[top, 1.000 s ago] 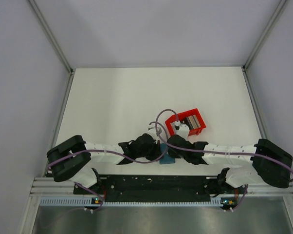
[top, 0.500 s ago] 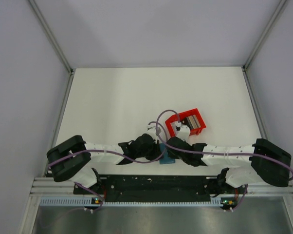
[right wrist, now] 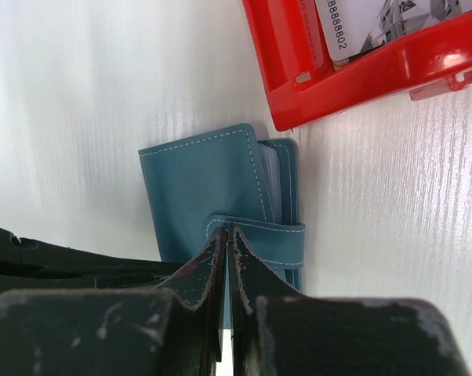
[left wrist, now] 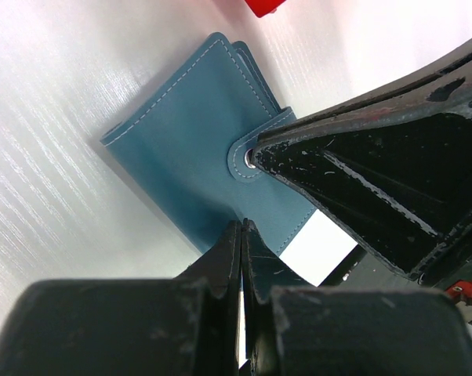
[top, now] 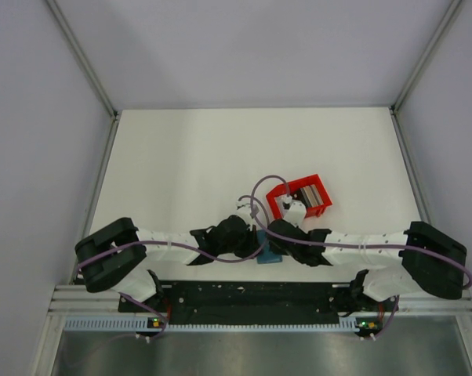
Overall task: Put the credit cards into the card holder
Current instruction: Close the card holder at the center of the board.
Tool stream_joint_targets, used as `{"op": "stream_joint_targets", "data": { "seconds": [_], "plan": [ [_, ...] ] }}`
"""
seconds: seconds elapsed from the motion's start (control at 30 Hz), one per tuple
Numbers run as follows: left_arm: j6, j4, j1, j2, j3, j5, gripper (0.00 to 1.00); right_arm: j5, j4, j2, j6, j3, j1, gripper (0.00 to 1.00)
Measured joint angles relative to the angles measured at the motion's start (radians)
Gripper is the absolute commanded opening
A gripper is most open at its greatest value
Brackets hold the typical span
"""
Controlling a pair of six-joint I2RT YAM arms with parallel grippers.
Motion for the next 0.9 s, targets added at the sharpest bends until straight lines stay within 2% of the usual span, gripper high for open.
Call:
{"op": "stream_joint_targets", "data": {
  "seconds": [0.33, 0.6, 0.67, 0.9],
  "plan": [
    [0.000, 0.000, -0.001, 0.000, 0.000, 0.004, 0.00, 0.002, -0.034, 0.094, -0.022, 0.090, 0.000, 0.00],
    [-0.001, 0.004, -0.003, -0.010, -0.010, -0.005, 0.00, -0.003, -0.022, 0.069, -0.025, 0.079, -0.001, 0.00],
    [-0.001, -0.005, -0.005, -0.026, -0.016, -0.021, 0.05, -0.022, -0.034, 0.048, -0.030, 0.072, -0.002, 0.01],
    [-0.005, -0.098, -0.005, -0.181, -0.062, -0.112, 0.17, -0.093, -0.161, -0.093, -0.094, 0.039, -0.021, 0.12]
  ]
}}
